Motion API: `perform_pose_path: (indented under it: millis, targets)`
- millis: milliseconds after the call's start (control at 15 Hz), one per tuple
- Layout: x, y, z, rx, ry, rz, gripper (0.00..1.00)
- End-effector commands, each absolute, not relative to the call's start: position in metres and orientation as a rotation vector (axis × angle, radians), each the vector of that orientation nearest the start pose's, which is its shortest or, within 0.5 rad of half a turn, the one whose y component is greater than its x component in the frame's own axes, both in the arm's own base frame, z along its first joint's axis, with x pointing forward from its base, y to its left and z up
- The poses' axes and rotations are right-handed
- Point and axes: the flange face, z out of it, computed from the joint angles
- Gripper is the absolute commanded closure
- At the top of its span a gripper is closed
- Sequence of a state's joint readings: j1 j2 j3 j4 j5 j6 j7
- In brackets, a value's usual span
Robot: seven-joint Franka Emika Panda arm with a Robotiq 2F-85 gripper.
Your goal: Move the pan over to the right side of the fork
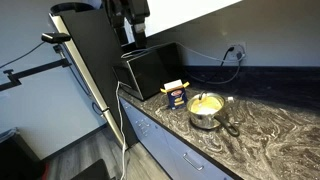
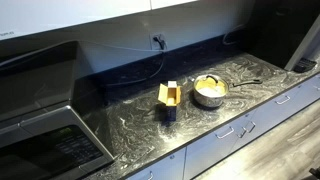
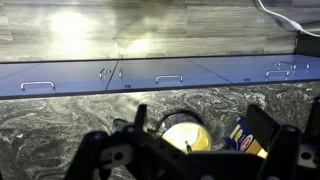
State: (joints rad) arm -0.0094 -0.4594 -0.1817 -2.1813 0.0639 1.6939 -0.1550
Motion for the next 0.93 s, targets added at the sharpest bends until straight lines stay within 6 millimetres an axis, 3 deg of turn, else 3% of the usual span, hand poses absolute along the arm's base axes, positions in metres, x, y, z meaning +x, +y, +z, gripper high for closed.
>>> perform_pose_path:
  millis: [0, 333, 600, 867]
  targets:
    - [0.404, -0.083, 0.565, -2.994, 0.038, 0.017, 0.00]
    - [0.409, -0.083, 0.564, -2.999, 0.076, 0.018, 0.00]
    - [0.441, -0.086, 0.545, -2.981, 0.418, 0.003, 0.00]
    - [0.486, -0.093, 0.504, -2.934, 0.746, -0.004, 0.00]
